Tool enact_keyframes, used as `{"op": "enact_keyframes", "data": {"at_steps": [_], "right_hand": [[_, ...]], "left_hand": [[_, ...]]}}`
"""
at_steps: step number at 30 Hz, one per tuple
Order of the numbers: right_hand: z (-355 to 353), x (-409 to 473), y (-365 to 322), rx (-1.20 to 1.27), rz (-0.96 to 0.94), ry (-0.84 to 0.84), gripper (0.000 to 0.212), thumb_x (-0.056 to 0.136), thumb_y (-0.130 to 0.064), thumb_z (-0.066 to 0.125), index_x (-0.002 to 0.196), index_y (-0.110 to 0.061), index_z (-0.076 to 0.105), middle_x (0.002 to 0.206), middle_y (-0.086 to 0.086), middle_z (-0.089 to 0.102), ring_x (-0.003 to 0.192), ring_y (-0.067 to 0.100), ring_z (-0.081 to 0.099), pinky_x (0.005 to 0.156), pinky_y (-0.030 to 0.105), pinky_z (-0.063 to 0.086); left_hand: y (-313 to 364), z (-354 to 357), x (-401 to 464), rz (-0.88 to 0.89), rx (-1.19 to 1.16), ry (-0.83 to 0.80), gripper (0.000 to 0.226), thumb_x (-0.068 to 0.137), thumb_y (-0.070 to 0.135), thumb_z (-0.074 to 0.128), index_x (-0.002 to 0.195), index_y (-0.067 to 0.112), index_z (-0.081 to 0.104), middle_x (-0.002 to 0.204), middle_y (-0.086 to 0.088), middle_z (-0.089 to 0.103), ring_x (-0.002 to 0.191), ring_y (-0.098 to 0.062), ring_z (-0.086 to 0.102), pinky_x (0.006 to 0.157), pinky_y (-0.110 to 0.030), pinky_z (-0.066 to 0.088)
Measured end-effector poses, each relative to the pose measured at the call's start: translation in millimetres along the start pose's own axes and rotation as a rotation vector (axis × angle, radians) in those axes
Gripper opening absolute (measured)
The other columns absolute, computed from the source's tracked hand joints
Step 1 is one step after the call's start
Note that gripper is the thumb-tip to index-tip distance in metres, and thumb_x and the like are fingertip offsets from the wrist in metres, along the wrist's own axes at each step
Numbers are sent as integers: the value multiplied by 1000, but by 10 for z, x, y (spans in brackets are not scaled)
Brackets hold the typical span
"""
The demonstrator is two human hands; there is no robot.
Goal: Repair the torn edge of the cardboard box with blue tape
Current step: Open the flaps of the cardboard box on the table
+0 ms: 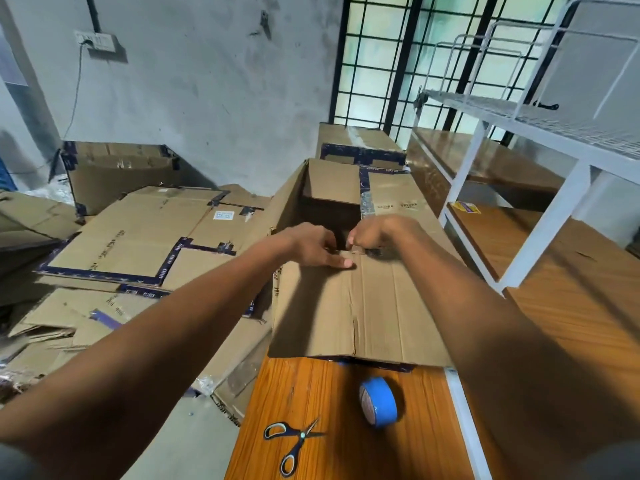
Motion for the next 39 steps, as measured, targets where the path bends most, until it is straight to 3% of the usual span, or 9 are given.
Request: {"op": "enact_keyframes", "data": {"at_steps": [3, 5, 13, 22, 25, 28, 32, 35, 39], "right_hand": [[94, 500, 378, -77, 184, 153, 74, 93, -72, 47, 150, -26, 54, 160, 9, 42, 146, 37, 35, 114, 59, 37], [224, 719, 605, -47, 290, 180, 93, 76, -76, 51, 156, -29, 44, 164, 8, 32, 147, 43, 27, 111, 66, 35], [-271, 235, 232, -279, 208, 391, 51, 87, -40, 67, 135, -25, 63, 142, 10, 51, 135, 39, 42, 108, 57, 42], [-1212, -421, 381, -240, 178, 807, 17, 95, -15, 67, 111, -14, 71, 110, 10, 69, 94, 30, 69, 76, 42, 54], [-1478, -599, 431, -335, 226, 903, 31, 92, -6, 70, 123, -14, 72, 120, 12, 66, 103, 32, 68, 75, 43, 51], [-1691, -771, 303, -564, 266, 978, 43, 92, -9, 69, 134, -19, 69, 146, 10, 55, 129, 33, 54, 98, 47, 47], [-1731, -840, 197, -806, 342, 916, 33, 93, -30, 70, 125, -22, 74, 166, 17, 35, 155, 38, 26, 124, 59, 19], [-1587, -725, 299, -862, 471, 770, 39, 97, -48, 62, 124, -22, 74, 170, 22, 26, 160, 46, 6, 124, 70, -5], [-1310, -488, 502, -788, 568, 612, 66, 100, -61, 47, 144, -15, 61, 164, 23, 40, 157, 50, 18, 120, 74, -9]], "left_hand": [[0, 72, 84, -26, 33, 42, 91, 73, 91, 66, 140, 29, 62, 128, 1, 72, 114, -25, 68, 100, -48, 58], [57, 60, 103, -24, 105, 84, 85, 73, 86, 72, 138, 33, 58, 125, 3, 71, 113, -25, 67, 96, -45, 56], [237, 49, 148, -38, 310, 184, 47, 92, 51, 71, 133, 30, 62, 111, -2, 67, 100, -29, 68, 79, -41, 55], [-138, 92, 116, 38, 261, 340, 19, 104, 45, 63, 122, 41, 58, 93, 6, 63, 82, -18, 62, 66, -36, 48], [-249, 48, -1, 54, 198, 368, 12, 103, 49, 62, 107, 42, 53, 89, 8, 61, 80, -18, 63, 64, -35, 49], [-431, -31, -105, 35, 140, 365, 18, 101, 52, 62, 95, 44, 47, 90, 6, 64, 84, -20, 67, 69, -40, 58], [-674, -129, -205, 16, 76, 340, 17, 99, 48, 69, 95, 40, 55, 90, 7, 67, 82, -15, 67, 69, -38, 59], [-816, -158, -258, 22, 39, 338, 15, 99, 45, 71, 95, 41, 57, 90, 10, 68, 81, -9, 66, 68, -34, 56], [-963, -185, -316, 20, -11, 325, 11, 99, 42, 72, 101, 36, 63, 92, 12, 70, 83, -8, 68, 73, -33, 59]]}}
Point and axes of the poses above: each hand's wrist, its own x-axis towards the middle knuckle, its own z-axis out of the palm, y = z × x, the point moved 10 cm from there along x, towards the middle knuckle
